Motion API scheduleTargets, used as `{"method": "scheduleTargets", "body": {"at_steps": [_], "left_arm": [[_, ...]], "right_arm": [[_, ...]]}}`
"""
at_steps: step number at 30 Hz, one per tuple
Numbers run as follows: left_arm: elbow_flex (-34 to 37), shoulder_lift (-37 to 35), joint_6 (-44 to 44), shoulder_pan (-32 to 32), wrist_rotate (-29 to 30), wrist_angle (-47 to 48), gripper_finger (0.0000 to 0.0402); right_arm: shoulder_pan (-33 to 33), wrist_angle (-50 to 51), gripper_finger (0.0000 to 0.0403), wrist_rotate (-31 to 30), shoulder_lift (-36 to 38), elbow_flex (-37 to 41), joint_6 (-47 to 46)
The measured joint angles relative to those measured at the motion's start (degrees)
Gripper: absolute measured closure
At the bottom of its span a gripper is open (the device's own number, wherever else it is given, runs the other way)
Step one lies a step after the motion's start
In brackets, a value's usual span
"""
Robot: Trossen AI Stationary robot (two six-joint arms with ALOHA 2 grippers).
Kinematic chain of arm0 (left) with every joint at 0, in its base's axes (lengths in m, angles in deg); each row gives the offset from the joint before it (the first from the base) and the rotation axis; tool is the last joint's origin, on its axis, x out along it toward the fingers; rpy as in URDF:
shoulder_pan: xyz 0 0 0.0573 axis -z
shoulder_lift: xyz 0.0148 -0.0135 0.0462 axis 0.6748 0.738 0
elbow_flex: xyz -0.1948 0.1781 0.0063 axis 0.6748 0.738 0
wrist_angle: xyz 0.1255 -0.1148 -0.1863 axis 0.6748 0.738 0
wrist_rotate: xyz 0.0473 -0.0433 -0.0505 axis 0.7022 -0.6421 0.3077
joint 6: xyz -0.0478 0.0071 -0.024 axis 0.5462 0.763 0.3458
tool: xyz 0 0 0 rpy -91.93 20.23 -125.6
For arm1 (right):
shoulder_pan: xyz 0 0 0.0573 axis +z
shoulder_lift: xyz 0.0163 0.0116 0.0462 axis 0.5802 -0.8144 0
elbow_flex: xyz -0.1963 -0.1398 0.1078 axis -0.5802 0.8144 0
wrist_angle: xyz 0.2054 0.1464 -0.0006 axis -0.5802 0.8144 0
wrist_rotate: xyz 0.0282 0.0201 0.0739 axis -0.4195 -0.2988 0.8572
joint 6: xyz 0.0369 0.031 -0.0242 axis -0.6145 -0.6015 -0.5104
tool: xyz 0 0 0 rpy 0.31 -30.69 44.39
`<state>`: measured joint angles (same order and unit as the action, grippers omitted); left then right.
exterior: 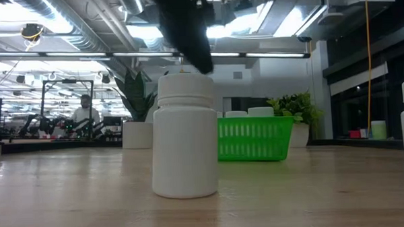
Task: Pick and place pill bottles into a basket
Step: Put the white pill bottle into the green bin
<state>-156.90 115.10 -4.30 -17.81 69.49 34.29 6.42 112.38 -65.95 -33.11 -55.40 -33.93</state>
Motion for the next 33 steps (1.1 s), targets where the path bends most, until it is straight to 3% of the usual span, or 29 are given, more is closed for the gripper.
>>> {"method": "scheduleTargets", "body": {"at_steps": [3,21,27,33], "left_arm": [[0.0,1.4,-0.1,-0.5,-2.6,-1.8,0.0061],[0.0,6.3,0.5,-1.2,-5.6,-3.0,0.0074],[0.0,6.3,0.6,-1.5,-6.0,-2.9,0.0117],[0.0,6.3,0.6,-1.5,-6.4,-2.1,0.0188]], "right_arm": [[0.0,0.0,0.0131,1.2,0.0,0.0,-0.3],[0.0,0.6,0.0131,2.9,0.0,0.0,0.4],[0.0,0.7,0.0131,2.9,0.0,0.0,0.5],[0.0,0.7,0.0131,2.9,0.0,0.0,0.5]]}}
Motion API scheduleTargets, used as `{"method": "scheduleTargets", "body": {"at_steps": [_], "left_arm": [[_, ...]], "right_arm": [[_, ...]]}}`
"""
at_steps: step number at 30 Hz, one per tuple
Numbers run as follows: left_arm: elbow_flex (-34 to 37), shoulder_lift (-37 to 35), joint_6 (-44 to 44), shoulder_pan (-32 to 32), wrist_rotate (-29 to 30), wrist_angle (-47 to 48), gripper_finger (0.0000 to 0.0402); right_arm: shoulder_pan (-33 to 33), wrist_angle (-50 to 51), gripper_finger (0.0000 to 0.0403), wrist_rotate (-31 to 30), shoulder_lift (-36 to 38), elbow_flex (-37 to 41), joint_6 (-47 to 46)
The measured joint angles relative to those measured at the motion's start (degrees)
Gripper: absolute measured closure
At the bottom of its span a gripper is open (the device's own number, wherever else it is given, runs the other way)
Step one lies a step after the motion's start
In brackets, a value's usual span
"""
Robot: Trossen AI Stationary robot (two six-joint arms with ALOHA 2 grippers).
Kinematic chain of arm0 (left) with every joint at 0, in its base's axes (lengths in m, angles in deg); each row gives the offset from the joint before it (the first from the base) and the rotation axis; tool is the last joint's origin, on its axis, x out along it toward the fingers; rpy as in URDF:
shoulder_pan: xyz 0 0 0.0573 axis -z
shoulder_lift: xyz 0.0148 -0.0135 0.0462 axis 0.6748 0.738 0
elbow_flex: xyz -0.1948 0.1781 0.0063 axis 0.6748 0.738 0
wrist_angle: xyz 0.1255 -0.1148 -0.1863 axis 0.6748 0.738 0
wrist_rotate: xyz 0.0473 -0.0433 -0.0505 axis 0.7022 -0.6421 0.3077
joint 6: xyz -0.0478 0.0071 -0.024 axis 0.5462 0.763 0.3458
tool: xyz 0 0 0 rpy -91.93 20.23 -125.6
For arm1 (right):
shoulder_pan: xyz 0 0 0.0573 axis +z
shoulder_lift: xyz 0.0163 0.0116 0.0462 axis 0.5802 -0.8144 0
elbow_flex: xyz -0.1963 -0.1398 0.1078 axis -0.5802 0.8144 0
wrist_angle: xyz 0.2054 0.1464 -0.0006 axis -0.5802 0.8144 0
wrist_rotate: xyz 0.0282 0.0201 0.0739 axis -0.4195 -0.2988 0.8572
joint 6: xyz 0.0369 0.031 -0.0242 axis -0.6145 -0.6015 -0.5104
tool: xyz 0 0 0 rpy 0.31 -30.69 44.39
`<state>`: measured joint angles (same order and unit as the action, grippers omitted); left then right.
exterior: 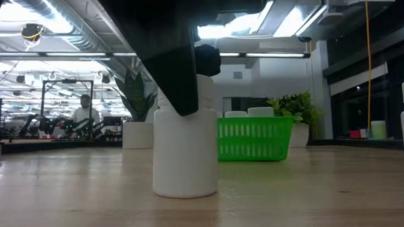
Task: Pick and place pill bottles into a basket
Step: Put the white pill bottle into the green bin
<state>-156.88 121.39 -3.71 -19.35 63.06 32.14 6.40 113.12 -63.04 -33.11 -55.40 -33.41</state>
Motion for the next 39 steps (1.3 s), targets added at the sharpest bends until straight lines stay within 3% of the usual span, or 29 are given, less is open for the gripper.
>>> {"method": "scheduleTargets", "body": {"at_steps": [4,12,23,39], "left_arm": [[0.0,-0.1,0.0,0.0,0.0,0.6,0.0229],[0.0,-1.8,-1.5,-0.9,1.1,3.6,0.023],[0.0,-10.4,-5.8,-6.9,8.0,7.0,0.0231],[0.0,-10.6,-14.9,-15.8,6.0,6.7,0.0232]], "right_arm": [[0.0,0.0,0.0131,0.0,0.0,0.0,-0.1],[0.0,-0.2,0.0131,0.0,0.0,0.0,-0.2],[0.0,-0.3,0.0131,-0.5,0.0,0.0,-0.3],[0.0,-0.3,0.0131,-3.5,0.0,0.0,-0.5]]}}
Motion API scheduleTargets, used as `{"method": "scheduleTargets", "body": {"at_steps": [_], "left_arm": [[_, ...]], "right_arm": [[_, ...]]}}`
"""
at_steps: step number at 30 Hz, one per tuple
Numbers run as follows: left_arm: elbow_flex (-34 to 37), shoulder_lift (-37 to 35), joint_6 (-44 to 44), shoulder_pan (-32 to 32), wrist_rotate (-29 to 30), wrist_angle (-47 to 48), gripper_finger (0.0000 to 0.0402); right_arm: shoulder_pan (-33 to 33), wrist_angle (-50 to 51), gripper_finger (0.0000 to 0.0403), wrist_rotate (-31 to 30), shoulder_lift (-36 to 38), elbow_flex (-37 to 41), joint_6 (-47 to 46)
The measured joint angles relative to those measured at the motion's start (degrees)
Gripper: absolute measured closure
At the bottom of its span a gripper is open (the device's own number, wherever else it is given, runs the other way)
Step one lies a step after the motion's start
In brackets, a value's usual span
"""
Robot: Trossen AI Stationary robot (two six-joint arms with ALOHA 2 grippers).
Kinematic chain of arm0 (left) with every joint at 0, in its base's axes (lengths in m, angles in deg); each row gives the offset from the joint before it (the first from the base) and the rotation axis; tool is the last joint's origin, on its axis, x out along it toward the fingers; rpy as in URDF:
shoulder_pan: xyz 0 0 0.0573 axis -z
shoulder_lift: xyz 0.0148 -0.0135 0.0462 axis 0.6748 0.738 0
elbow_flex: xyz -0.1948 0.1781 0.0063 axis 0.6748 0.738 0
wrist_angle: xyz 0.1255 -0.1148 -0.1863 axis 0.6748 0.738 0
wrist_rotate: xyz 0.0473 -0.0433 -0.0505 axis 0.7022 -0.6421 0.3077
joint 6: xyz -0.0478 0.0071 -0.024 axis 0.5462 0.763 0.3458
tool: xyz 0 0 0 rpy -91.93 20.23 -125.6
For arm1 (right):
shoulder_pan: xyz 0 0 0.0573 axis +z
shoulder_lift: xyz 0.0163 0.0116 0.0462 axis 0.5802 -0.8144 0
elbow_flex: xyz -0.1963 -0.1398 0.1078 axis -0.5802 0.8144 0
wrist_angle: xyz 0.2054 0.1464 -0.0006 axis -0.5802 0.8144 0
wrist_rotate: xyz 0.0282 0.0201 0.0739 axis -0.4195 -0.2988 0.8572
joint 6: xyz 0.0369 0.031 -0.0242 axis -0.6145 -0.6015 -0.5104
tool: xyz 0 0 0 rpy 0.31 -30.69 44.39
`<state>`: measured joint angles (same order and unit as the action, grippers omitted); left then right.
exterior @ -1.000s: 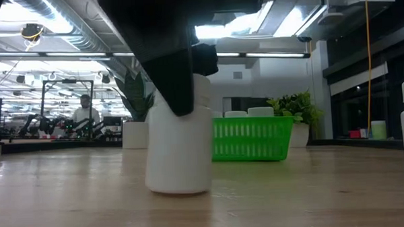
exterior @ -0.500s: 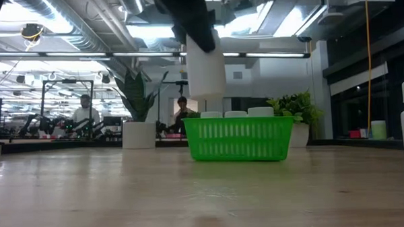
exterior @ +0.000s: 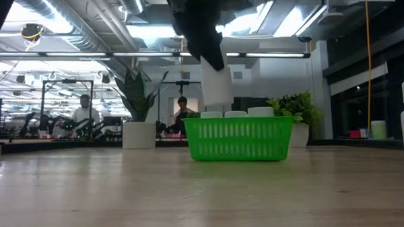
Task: Pick and place pill bottles into a basket
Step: Put the white pill bottle into the green bin
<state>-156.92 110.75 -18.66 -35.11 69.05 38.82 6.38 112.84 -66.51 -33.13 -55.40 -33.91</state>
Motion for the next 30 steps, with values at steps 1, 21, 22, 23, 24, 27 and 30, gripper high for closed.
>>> {"method": "scheduleTargets", "body": {"at_steps": [1,21,22,23,24,27,30], "left_arm": [[0.0,0.0,-0.4,-0.3,-0.1,-0.1,0.0232],[0.0,2.3,-2.2,-2.3,-2.0,-4.2,0.0232],[0.0,2.5,-2.2,-2.3,-2.0,-4.9,0.0232],[0.0,2.6,-2.2,-2.3,-2.0,-5.3,0.0232],[0.0,2.8,-2.2,-2.3,-2.0,-4.9,0.0232],[0.0,3.0,-2.2,-2.3,-1.9,-5.0,0.0232],[0.0,3.4,-2.2,-2.3,-1.9,-4.6,0.0232]], "right_arm": [[0.0,0.0,0.0131,0.0,0.0,0.0,0.0],[0.0,0.8,0.0131,0.2,0.0,0.0,0.1],[0.0,0.8,0.0131,0.2,0.0,0.0,0.1],[0.0,0.8,0.0131,0.2,0.0,0.0,0.1],[0.0,0.8,0.0131,0.3,0.0,0.0,0.1],[0.0,0.7,0.0131,0.5,0.0,0.0,0.1],[0.0,0.7,0.0131,0.5,0.0,0.0,0.1]]}}
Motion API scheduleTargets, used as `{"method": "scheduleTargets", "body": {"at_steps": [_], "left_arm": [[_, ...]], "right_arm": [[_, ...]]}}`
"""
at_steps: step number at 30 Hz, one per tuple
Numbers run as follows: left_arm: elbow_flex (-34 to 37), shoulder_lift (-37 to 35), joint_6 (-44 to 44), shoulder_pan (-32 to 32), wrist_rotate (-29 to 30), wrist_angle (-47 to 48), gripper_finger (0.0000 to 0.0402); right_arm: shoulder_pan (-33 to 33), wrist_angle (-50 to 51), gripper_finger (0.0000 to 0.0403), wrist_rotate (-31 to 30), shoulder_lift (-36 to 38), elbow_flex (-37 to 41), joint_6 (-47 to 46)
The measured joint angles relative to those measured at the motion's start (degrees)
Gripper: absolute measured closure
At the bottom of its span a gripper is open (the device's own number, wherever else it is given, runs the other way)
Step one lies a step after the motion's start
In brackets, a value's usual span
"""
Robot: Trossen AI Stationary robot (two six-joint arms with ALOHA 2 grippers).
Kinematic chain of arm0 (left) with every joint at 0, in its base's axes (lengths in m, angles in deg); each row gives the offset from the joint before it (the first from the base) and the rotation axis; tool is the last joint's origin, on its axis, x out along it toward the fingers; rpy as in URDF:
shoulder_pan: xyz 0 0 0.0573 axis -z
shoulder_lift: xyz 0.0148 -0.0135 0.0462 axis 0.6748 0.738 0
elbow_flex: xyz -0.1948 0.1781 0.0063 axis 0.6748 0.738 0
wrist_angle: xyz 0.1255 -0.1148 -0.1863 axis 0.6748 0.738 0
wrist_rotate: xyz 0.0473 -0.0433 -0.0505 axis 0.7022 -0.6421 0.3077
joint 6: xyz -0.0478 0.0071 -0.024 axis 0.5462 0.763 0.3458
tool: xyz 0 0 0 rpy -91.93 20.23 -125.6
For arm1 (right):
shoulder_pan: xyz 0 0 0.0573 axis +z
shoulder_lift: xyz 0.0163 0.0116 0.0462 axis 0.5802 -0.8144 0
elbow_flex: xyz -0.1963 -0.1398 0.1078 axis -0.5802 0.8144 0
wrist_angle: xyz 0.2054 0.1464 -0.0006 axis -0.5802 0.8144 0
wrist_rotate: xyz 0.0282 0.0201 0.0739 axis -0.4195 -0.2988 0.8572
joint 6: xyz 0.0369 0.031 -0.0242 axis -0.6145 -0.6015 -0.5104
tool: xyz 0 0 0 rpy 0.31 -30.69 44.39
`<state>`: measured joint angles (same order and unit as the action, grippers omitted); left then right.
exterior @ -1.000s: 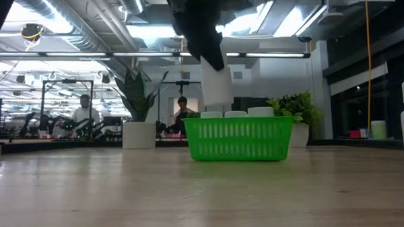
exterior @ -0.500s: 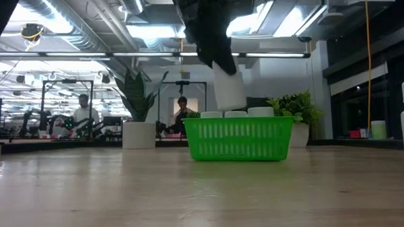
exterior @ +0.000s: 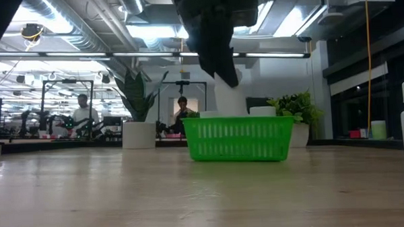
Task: Pick and place pill bottles into a basket
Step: Put the white pill bottle into the green bin
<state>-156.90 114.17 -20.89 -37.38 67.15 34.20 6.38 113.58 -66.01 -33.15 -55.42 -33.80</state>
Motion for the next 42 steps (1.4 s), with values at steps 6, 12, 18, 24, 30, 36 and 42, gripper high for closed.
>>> {"method": "scheduleTargets", "body": {"at_steps": [6,12,18,24,30,36,42], "left_arm": [[0.0,1.1,0.0,0.0,0.0,-0.1,0.0232],[0.0,2.3,0.0,0.0,-0.8,-0.6,0.0232],[0.0,2.9,-0.5,-0.1,-1.1,-0.2,0.023],[0.0,2.9,-0.5,-0.2,-1.4,-0.5,0.0182],[0.0,2.9,-0.5,-0.3,-1.6,-0.6,0.0173],[-0.4,2.4,1.0,-0.1,-1.6,0.0,0.0171],[-10.4,2.3,-0.7,1.5,2.5,8.3,0.017]], "right_arm": [[0.0,0.0,0.0131,0.1,0.0,0.0,0.0],[0.0,0.0,0.0131,1.1,0.0,0.0,0.0],[0.0,0.0,0.0131,1.2,0.0,0.0,0.0],[0.0,0.0,0.0131,1.2,0.0,0.0,0.1],[0.0,0.0,0.0131,1.2,0.0,0.0,0.1],[0.0,0.0,0.0131,1.2,0.0,0.0,0.0],[0.0,-0.7,0.0131,5.8,0.0,0.0,2.3]]}}
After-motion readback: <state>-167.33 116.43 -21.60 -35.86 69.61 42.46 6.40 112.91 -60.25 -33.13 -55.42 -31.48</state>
